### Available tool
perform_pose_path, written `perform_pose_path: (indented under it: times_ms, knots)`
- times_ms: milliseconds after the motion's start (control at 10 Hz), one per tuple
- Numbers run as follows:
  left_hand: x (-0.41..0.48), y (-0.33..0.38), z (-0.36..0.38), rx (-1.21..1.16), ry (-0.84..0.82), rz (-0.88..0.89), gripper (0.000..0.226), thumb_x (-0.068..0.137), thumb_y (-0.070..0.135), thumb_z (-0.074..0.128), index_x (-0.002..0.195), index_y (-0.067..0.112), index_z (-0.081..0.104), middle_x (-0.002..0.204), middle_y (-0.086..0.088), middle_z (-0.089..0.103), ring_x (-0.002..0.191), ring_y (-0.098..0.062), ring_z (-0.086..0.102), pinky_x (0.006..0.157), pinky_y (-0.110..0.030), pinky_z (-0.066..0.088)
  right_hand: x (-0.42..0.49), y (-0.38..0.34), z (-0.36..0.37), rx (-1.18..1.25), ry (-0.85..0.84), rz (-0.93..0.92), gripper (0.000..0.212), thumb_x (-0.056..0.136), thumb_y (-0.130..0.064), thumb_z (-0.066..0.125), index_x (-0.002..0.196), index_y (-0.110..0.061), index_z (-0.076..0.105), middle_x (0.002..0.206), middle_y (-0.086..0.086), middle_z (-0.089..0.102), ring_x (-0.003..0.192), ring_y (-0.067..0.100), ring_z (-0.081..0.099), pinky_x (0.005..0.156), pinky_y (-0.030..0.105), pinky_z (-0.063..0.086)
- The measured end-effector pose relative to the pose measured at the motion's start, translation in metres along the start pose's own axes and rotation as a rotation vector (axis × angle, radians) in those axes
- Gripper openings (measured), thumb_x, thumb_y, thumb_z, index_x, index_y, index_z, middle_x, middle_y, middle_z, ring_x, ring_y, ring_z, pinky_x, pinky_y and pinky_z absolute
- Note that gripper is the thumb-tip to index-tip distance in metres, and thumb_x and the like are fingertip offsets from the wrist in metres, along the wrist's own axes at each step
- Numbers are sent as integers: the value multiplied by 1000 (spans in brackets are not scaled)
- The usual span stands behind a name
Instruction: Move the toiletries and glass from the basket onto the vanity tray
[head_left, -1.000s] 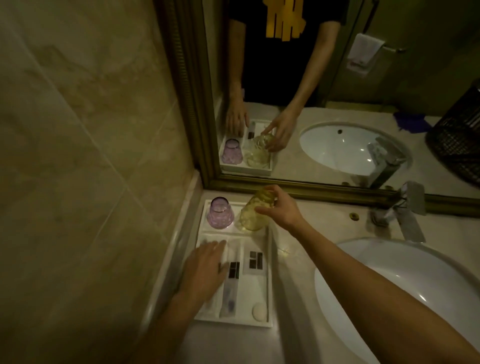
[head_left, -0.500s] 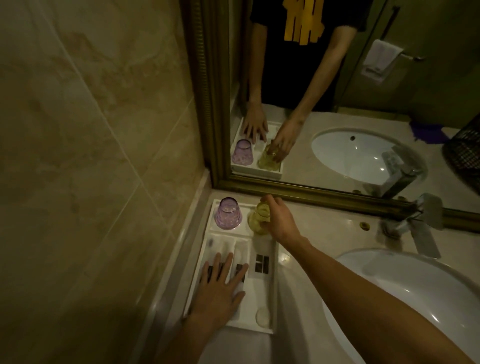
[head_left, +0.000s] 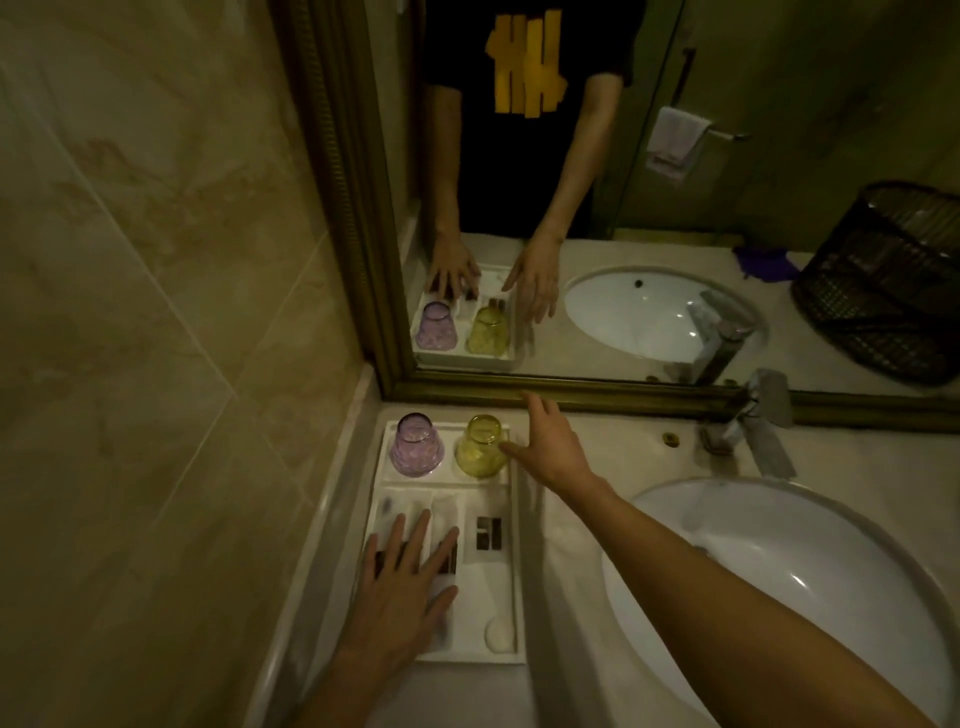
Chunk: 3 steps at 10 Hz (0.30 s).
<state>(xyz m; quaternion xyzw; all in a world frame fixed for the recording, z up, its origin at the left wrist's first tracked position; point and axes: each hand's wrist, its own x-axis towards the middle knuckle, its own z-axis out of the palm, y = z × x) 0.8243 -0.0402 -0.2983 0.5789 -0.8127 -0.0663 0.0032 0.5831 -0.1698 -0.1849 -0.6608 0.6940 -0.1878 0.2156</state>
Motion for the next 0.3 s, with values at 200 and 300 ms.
perform_pose_path:
  times_ms: [200,300]
  knots:
    - [61,23,-84,-14,200,63,69,93,66,28,154,43,6,166,-3,5,151,-29,1,117,-58,6,-24,-6,-62,-78,105,-5,85,89,-44,74,158,-17,31,159,9,42,143,30,45,113,50,44]
    - [106,55,-159,-6,325,96,72,92,65,33,153,46,1,166,-2,1,150,-30,2,117,-60,9,-32,-17,-102,-155,224,-30,85,89,-45,73,159,-20,29,161,6,40,147,27,40,117,55,36]
